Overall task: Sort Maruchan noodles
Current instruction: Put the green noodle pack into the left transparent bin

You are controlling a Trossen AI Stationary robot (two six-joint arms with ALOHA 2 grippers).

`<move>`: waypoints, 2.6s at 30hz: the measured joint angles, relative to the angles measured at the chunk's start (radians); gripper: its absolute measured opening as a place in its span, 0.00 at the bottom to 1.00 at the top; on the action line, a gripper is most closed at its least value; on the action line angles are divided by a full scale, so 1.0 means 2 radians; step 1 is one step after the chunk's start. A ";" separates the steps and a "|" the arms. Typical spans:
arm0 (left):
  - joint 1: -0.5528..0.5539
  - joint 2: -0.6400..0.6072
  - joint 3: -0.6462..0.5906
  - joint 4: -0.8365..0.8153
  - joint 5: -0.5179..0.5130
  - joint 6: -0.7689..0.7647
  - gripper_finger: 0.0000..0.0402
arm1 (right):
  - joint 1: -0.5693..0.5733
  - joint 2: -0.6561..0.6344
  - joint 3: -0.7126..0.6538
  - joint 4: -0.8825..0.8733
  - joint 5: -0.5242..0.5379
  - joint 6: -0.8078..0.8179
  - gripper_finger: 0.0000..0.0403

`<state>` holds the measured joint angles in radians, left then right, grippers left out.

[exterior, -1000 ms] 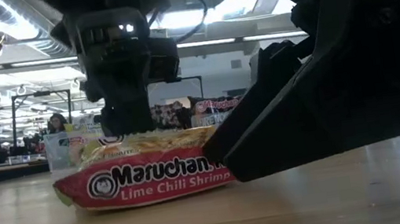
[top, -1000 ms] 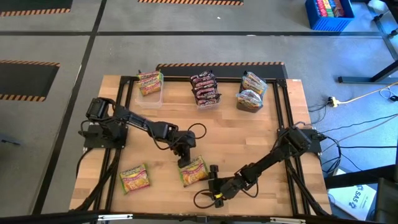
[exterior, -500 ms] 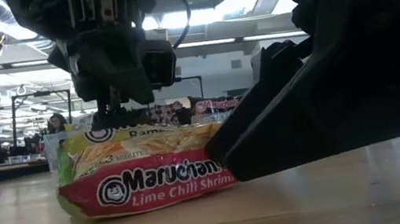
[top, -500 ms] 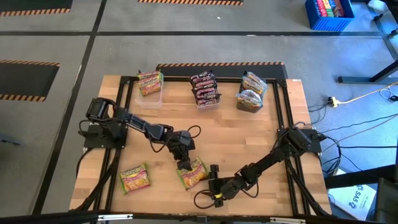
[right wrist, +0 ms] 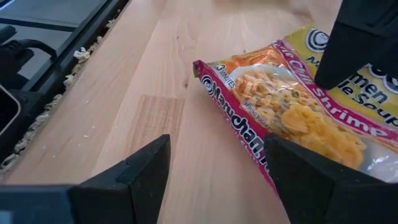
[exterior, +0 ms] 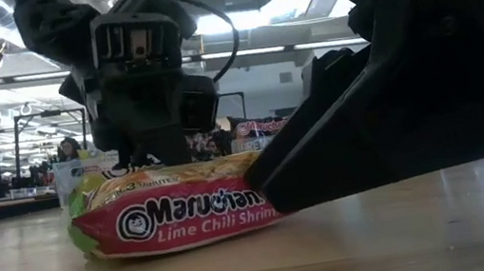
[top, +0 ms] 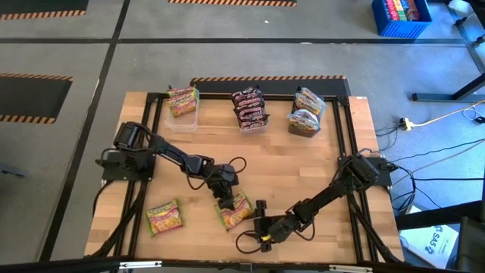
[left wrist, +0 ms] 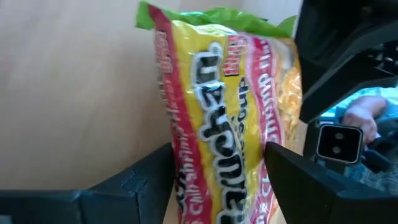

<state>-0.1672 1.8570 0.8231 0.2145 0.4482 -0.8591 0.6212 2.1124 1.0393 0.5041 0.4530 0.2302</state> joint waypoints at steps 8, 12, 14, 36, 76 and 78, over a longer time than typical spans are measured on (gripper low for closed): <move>-0.013 0.004 -0.002 0.052 0.009 -0.004 0.48 | 0.001 0.000 0.000 0.001 0.000 0.000 0.63; -0.014 0.002 -0.001 0.056 0.012 -0.001 0.39 | 0.001 0.000 0.000 0.001 0.000 0.000 0.63; -0.014 0.002 -0.001 0.060 0.019 0.000 0.35 | 0.001 0.000 0.000 0.001 0.000 0.000 0.63; 0.023 -0.086 -0.002 -0.054 0.007 0.217 0.32 | -0.012 -0.187 0.007 -0.315 0.083 -0.066 0.63; 0.473 -0.153 0.202 -0.652 -0.403 0.707 0.32 | -0.141 -0.204 -0.220 0.024 -0.069 0.038 0.63; 0.480 -0.142 0.202 -0.643 -0.376 0.721 0.32 | -0.141 -0.201 -0.220 0.026 -0.066 0.037 0.63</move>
<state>0.7936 1.5739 1.2272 -1.0720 -0.3043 0.5823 0.3397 1.7106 0.6003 0.5566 0.3214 0.3050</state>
